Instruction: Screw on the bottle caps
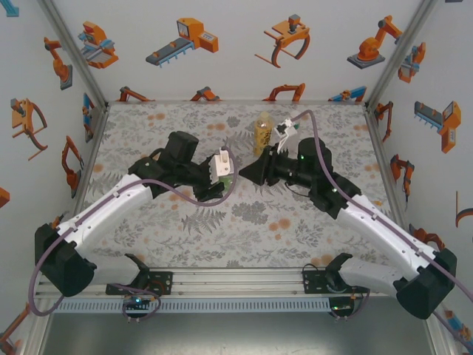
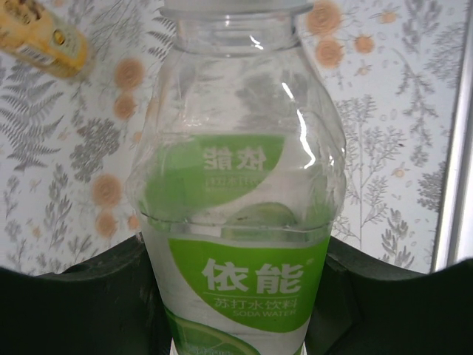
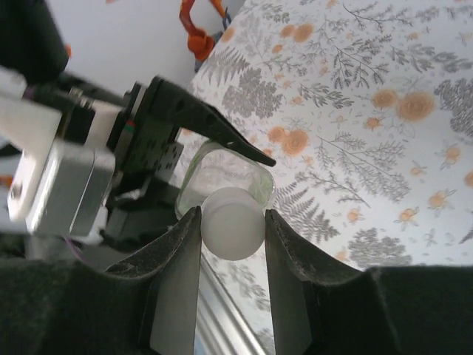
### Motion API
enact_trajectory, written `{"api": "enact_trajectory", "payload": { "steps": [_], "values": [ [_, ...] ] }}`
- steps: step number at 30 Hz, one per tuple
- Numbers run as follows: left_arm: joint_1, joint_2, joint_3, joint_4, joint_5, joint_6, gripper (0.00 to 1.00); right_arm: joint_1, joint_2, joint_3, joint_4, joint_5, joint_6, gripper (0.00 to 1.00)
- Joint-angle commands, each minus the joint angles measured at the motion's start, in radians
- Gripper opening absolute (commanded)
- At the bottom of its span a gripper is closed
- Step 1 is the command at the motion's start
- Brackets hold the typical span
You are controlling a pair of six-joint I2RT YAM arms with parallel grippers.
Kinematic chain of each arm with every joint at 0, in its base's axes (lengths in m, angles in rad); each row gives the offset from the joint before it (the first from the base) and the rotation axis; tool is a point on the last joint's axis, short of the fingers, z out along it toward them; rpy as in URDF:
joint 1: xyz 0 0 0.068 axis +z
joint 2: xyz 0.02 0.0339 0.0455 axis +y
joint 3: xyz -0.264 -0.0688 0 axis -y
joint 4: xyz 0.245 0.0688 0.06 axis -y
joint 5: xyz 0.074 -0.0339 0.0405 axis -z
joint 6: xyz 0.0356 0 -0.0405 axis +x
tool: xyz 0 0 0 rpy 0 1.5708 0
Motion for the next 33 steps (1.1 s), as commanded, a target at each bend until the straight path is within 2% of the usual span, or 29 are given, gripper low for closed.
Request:
{"api": "enact_trajectory", "payload": {
  "steps": [1, 7, 13, 15, 18, 20, 23, 25, 27, 33],
  "values": [
    [-0.007, -0.003, 0.009, 0.077, -0.086, -0.041, 0.0, 0.001, 0.045, 0.019, 0.021, 0.089, 0.326, 0.0],
    [-0.022, 0.012, 0.015, 0.077, -0.211, -0.053, 0.0, 0.001, 0.115, 0.037, -0.016, 0.115, 0.554, 0.0],
    [-0.052, 0.035, 0.015, 0.074, -0.373, -0.045, 0.0, 0.0, 0.138, 0.022, 0.043, 0.119, 0.633, 0.0],
    [-0.06, 0.042, 0.021, 0.059, -0.372, -0.032, 0.0, 0.0, 0.146, 0.026, 0.046, 0.109, 0.624, 0.0],
    [-0.063, 0.046, 0.026, 0.042, -0.315, -0.022, 0.0, -0.003, 0.145, 0.023, 0.053, 0.101, 0.601, 0.0],
    [-0.062, 0.049, 0.03, 0.029, -0.275, -0.017, 0.0, -0.007, 0.137, 0.023, 0.053, 0.088, 0.533, 0.0],
    [-0.055, 0.053, 0.042, 0.003, -0.199, -0.011, 0.0, -0.016, 0.113, 0.04, 0.006, 0.074, 0.423, 0.27],
    [-0.042, 0.054, 0.052, -0.019, -0.126, -0.004, 0.0, -0.026, 0.091, 0.049, -0.03, 0.057, 0.33, 0.39],
    [-0.028, 0.059, 0.067, -0.051, -0.039, 0.007, 0.0, -0.038, 0.059, 0.064, -0.075, 0.037, 0.222, 0.46],
    [-0.008, 0.118, 0.152, -0.243, 0.211, 0.094, 0.0, -0.053, -0.052, 0.111, -0.203, -0.031, -0.151, 0.57]
  ]
}}
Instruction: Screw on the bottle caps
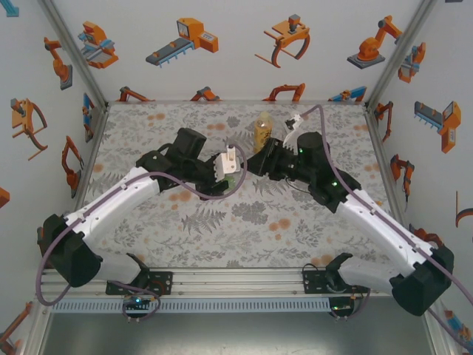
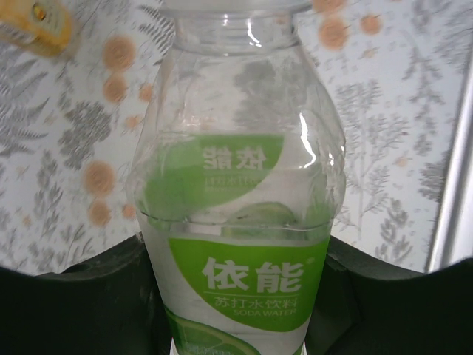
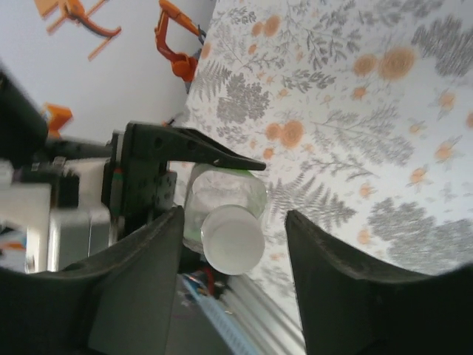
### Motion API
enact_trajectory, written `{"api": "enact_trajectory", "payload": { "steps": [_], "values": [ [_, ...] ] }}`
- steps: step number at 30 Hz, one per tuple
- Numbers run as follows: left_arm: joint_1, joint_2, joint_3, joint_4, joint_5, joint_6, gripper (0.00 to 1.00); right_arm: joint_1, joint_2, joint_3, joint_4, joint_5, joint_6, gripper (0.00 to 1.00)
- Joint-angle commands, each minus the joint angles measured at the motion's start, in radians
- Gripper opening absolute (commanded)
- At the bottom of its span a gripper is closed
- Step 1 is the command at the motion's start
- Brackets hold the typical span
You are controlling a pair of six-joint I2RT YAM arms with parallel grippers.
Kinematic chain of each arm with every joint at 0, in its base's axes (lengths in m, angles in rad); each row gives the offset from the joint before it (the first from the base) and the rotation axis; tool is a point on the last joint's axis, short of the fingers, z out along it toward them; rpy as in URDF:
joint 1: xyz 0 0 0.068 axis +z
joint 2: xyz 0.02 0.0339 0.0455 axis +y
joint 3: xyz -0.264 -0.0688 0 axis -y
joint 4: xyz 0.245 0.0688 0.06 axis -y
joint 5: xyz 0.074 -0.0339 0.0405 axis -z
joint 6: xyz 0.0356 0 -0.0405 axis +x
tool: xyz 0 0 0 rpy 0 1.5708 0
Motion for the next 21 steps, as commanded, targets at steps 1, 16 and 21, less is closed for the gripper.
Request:
{"api": "enact_trajectory", "payload": {
  "steps": [1, 16, 21],
  "values": [
    [0.009, 0.041, 0.072, -0.169, 0.23, 0.099, 0.0, -0.005, -0.069, 0.069, -0.1, -0.099, -0.339, 0.58],
    [0.009, 0.178, 0.229, -0.598, 0.581, 0.396, 0.0, -0.005, -0.177, 0.13, -0.405, -0.626, -1.292, 0.61],
    [0.008, 0.175, 0.229, -0.604, 0.595, 0.401, 0.0, -0.004, -0.146, 0.137, -0.38, -0.651, -1.32, 0.59]
  ]
}}
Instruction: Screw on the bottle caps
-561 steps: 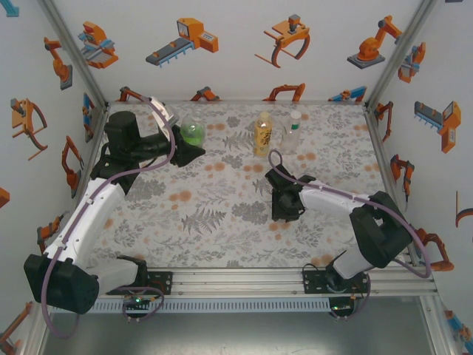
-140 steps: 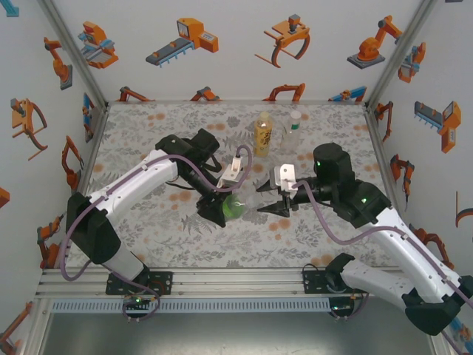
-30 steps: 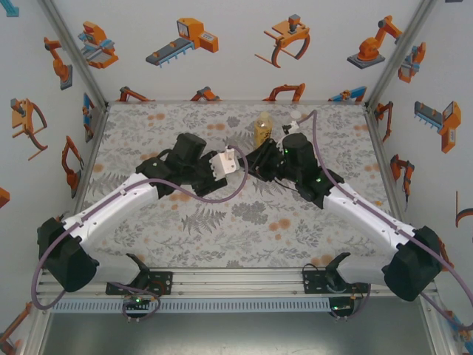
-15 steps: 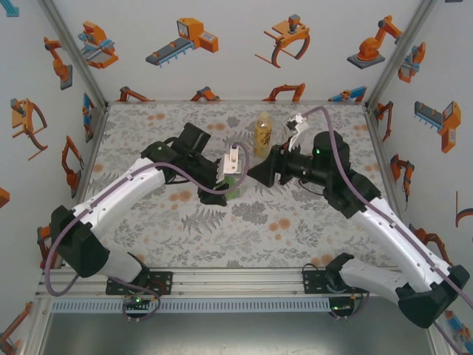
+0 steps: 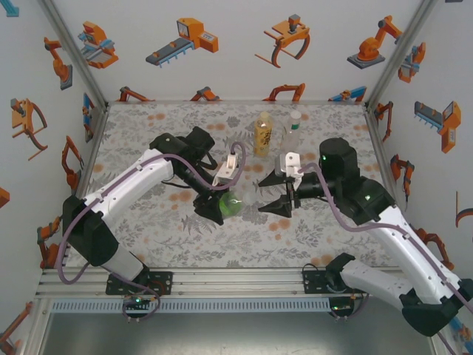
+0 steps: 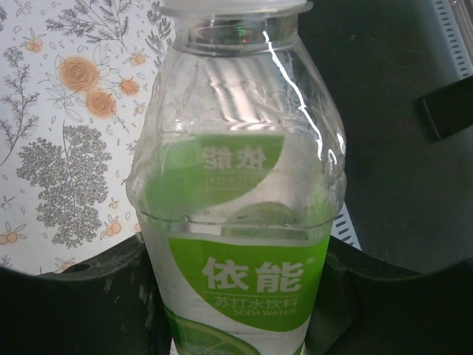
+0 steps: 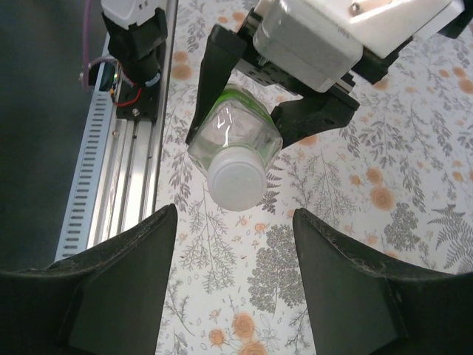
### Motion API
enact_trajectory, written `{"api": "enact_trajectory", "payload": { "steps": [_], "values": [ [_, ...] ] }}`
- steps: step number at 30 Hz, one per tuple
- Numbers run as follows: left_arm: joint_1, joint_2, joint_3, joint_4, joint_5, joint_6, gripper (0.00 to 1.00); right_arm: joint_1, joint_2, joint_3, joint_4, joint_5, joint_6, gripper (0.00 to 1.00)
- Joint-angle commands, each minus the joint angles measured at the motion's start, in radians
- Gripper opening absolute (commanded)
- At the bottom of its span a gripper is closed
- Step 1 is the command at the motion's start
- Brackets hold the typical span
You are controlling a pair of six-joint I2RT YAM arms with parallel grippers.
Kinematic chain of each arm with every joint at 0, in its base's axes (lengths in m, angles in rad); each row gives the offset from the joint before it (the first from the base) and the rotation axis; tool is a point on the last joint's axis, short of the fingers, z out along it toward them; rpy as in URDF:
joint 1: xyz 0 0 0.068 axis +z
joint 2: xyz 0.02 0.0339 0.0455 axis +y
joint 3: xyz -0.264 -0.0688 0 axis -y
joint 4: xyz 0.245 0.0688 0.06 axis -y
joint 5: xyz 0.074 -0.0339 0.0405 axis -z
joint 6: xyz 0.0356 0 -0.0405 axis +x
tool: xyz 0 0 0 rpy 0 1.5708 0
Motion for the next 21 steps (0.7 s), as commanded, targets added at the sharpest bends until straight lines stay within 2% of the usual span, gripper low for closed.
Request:
{"api": "enact_trajectory", "payload": {
  "steps": [1, 9, 21],
  "values": [
    [0.001, -0.001, 0.029, -0.058, 0.07, 0.054, 0.0, -0.001, 0.008, 0.027, 0.007, -0.066, -0.091, 0.58],
    [-0.009, 0.004, 0.031, -0.066, 0.07, 0.057, 0.0, 0.002, 0.06, 0.039, 0.087, -0.202, -0.091, 0.54],
    [-0.013, 0.001, 0.031, -0.068, 0.072, 0.06, 0.0, 0.017, 0.097, 0.044, 0.099, -0.23, -0.092, 0.49]
  ]
}}
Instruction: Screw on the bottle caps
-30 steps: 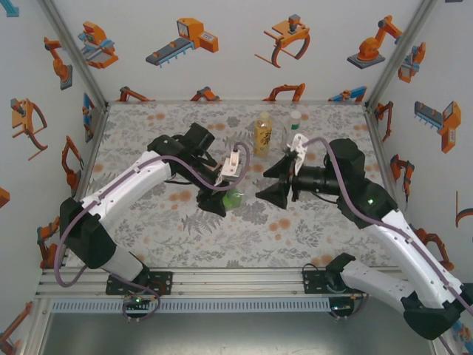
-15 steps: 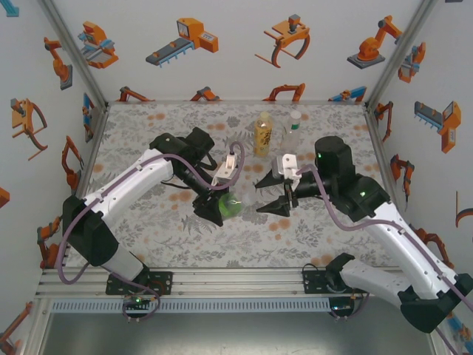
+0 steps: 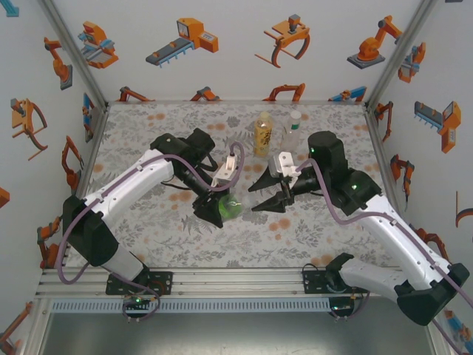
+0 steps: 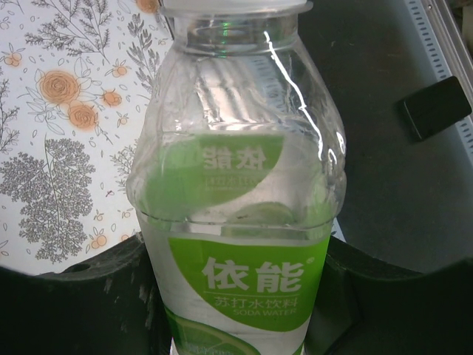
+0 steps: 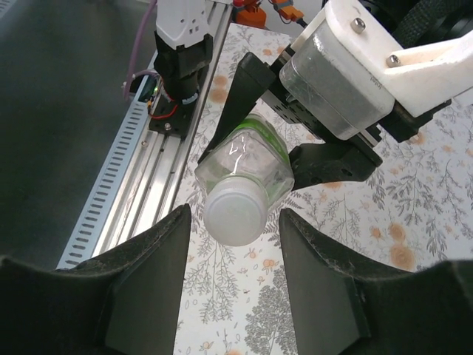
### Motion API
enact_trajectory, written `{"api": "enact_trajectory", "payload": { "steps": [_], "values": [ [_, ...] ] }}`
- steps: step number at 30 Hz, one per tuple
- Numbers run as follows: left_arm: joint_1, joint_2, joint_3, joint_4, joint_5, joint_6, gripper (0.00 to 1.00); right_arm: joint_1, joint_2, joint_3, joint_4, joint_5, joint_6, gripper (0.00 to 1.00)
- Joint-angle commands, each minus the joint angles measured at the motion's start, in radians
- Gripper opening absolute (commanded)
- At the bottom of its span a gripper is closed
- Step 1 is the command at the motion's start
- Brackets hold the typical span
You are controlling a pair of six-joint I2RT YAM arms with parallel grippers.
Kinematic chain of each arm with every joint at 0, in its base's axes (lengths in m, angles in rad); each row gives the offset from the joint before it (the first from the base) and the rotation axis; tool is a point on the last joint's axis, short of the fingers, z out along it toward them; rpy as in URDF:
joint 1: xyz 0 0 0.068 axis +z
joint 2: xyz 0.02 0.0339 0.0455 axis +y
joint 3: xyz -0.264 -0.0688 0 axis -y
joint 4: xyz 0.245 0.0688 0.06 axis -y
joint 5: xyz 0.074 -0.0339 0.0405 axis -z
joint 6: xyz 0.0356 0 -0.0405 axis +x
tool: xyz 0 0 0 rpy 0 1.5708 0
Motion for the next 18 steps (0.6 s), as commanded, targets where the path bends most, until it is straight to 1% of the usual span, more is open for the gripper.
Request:
{"api": "enact_trajectory", "payload": {
  "steps": [1, 9, 12, 15, 18],
  "values": [
    [-0.005, 0.004, 0.031, -0.034, 0.04, 0.03, 0.0, 0.015, 0.005, 0.028, 0.033, -0.041, -0.026, 0.48],
    [-0.006, 0.002, 0.03, -0.033, 0.039, 0.032, 0.0, 0.026, 0.014, 0.019, 0.03, -0.02, -0.028, 0.41],
    [-0.005, 0.002, 0.03, -0.034, 0.04, 0.032, 0.0, 0.028, 0.012, 0.014, 0.03, -0.012, -0.03, 0.33],
    [-0.005, 0.001, 0.032, -0.034, 0.04, 0.033, 0.0, 0.029, 0.011, 0.008, 0.03, -0.008, -0.031, 0.26],
    [-0.006, -0.007, 0.035, -0.033, 0.052, 0.043, 0.0, 0.035, 0.008, -0.003, 0.04, 0.005, -0.03, 0.17]
  ]
}}
